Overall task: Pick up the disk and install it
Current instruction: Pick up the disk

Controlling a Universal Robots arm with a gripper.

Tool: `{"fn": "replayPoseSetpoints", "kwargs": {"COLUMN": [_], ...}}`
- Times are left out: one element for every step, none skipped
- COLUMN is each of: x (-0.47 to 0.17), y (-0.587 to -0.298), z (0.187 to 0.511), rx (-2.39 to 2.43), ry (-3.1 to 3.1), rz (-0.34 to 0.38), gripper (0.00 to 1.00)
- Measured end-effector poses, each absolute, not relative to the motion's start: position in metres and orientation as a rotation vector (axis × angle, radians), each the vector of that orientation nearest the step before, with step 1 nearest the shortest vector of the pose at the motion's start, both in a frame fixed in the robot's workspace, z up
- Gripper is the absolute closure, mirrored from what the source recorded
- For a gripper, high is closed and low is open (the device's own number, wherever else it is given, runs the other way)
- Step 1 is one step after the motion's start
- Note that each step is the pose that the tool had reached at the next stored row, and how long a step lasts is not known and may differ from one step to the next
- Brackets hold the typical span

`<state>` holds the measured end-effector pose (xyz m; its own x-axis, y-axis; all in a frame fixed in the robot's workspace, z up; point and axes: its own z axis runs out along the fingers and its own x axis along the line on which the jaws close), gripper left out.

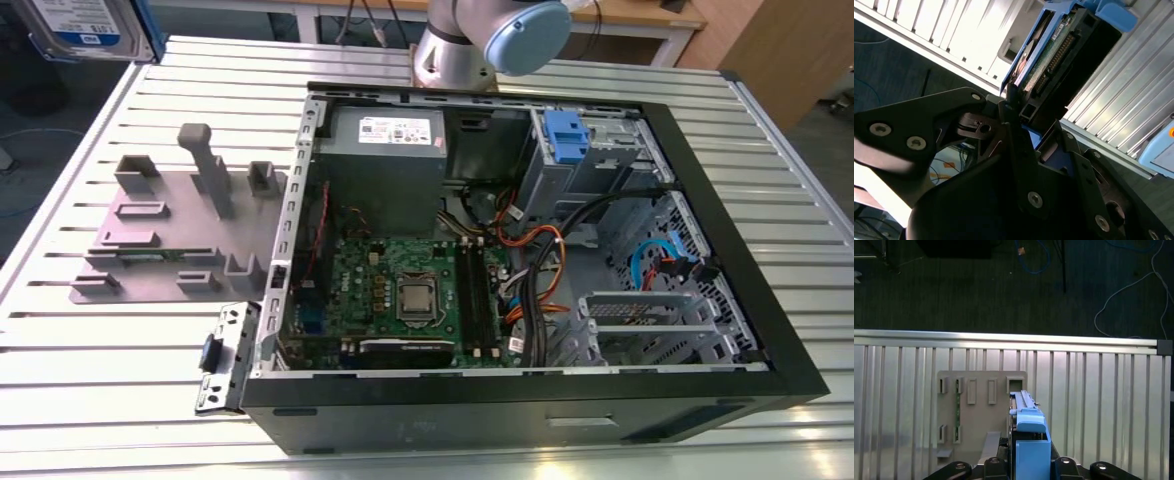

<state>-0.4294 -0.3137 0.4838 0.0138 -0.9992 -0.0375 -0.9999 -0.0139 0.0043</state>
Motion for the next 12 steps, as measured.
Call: {"fn": "replayPoseSetpoints", "kwargs": {"x": [-0.4294, -0.4294, -0.4294, -0.4294, -0.4294, -0.4294, -0.4294, -0.4294, -0.4294, -0.4294, -0.4294, -0.4294], "y": [-0.3137, -0.3137, -0.3137, -0.3137, -0.3137, -0.3137, -0.3137, -0.3137, -0.3137, -0.3137, -0.3137, -0.3137], "z": [0.4849, 0.4865, 0.488, 0.4893, 0.4906, 0.4915, 0.4922, 0.4924, 0.4924, 0.4924, 0.4925, 0.4925], "rx": [-2.22, -2.22, -2.22, -2.22, -2.22, -2.22, -2.22, -2.22, -2.22, -2.22, -2.22, -2.22], "ry": [2.19, 2.19, 2.19, 2.19, 2.19, 2.19, 2.19, 2.19, 2.19, 2.189, 2.19, 2.19], "rz": [0.046, 0.046, 0.046, 0.046, 0.046, 0.046, 0.046, 0.046, 0.046, 0.046, 0.046, 0.046], "gripper": [0.64, 0.64, 0.64, 0.64, 0.64, 0.64, 0.64, 0.64, 0.64, 0.64, 0.64, 0.64]}}
